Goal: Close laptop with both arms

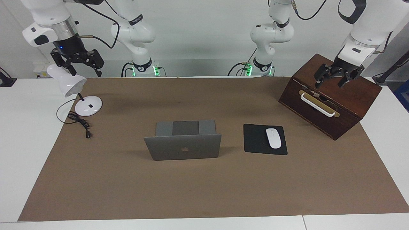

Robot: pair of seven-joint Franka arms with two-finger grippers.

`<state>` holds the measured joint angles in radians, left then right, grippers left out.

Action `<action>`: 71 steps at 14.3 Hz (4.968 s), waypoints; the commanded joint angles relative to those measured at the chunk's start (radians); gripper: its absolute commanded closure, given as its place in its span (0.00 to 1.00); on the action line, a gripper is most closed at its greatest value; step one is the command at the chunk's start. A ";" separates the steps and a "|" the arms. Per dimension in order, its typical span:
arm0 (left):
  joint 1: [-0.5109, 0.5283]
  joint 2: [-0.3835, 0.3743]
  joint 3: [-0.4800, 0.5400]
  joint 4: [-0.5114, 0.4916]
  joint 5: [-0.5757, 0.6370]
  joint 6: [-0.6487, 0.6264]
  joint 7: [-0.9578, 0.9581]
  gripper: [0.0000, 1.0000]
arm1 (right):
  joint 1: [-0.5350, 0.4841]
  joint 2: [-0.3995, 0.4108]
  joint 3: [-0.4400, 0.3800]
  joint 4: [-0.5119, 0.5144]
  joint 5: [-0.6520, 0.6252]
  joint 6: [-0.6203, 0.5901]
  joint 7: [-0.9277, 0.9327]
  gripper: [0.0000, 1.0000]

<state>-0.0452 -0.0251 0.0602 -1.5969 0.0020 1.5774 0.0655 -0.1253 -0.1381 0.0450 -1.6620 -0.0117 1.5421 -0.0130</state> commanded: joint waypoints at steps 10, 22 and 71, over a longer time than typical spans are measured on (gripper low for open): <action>0.001 -0.032 0.006 -0.037 0.016 0.018 -0.010 0.00 | -0.033 -0.017 0.009 -0.005 0.012 -0.005 -0.048 0.00; 0.007 -0.033 0.006 -0.044 0.016 0.044 -0.009 0.34 | -0.033 -0.017 0.009 -0.005 0.012 -0.004 -0.048 0.00; -0.487 -0.236 -0.014 -0.897 -0.117 1.208 -0.050 1.00 | -0.042 -0.006 0.010 -0.005 0.004 0.099 -0.047 0.79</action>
<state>-0.4747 -0.2285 0.0295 -2.4218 -0.1056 2.7040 0.0101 -0.1477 -0.1385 0.0445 -1.6585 -0.0121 1.6201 -0.0304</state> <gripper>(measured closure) 0.991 0.463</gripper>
